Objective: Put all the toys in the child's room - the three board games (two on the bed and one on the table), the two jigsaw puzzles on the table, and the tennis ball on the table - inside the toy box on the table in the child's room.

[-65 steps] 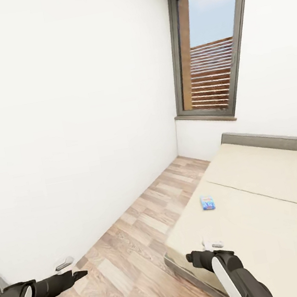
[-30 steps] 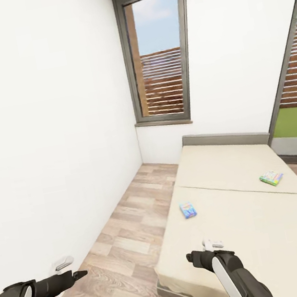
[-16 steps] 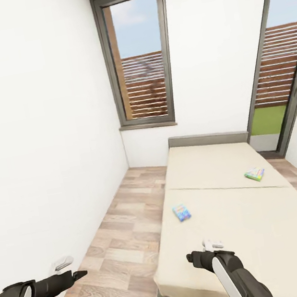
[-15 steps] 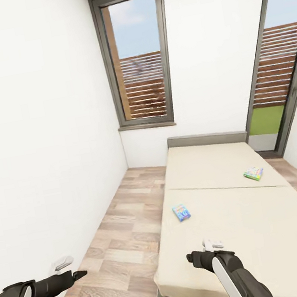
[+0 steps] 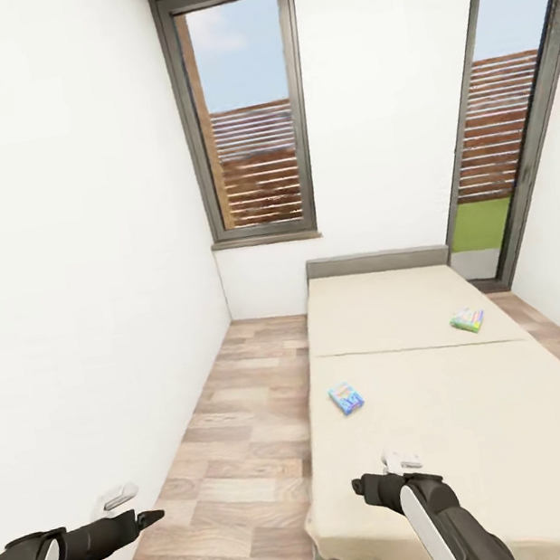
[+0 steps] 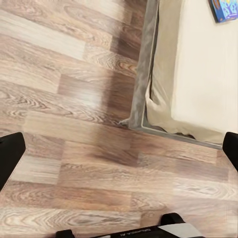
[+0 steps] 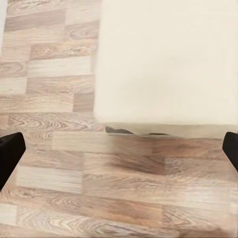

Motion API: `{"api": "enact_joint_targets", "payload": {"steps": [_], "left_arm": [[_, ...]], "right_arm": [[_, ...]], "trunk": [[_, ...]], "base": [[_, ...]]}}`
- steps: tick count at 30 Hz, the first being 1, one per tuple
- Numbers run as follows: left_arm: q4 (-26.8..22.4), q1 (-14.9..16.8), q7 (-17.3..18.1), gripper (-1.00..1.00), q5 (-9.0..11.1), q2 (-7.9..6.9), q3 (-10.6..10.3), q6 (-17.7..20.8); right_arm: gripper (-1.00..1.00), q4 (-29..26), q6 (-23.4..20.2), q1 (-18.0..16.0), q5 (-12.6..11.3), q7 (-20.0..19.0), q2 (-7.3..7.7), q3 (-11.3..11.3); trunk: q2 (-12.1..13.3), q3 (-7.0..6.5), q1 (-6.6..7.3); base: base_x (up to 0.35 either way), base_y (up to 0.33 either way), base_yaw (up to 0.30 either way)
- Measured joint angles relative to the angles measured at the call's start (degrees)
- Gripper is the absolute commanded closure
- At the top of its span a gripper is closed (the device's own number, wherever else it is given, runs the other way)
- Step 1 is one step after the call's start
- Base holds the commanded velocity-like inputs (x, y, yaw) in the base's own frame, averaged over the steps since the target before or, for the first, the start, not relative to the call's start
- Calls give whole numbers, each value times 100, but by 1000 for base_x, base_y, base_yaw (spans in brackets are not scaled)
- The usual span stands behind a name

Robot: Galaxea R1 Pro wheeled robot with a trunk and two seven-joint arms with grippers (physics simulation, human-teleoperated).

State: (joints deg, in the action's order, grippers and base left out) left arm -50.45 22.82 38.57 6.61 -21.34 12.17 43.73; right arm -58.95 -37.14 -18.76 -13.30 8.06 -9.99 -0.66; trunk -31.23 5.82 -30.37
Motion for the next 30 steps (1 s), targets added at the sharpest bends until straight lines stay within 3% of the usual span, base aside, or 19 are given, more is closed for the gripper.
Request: {"api": "enact_joint_targets", "payload": {"steps": [11, 30], "left_arm": [[1, 0, -1, -100, 3, 0, -1, -4], [3, 1, -3, -100, 8, 8, -5, -6]], "right_arm": [[-100, 11, -5, 1, -7, 3, 0, 10], [-100, 11, -3, 1, -8, 4, 0, 10]], "trunk": [[-1, 0, 1], [0, 0, 0]], "base": [[75, 270, -270], [60, 7, -281]]}}
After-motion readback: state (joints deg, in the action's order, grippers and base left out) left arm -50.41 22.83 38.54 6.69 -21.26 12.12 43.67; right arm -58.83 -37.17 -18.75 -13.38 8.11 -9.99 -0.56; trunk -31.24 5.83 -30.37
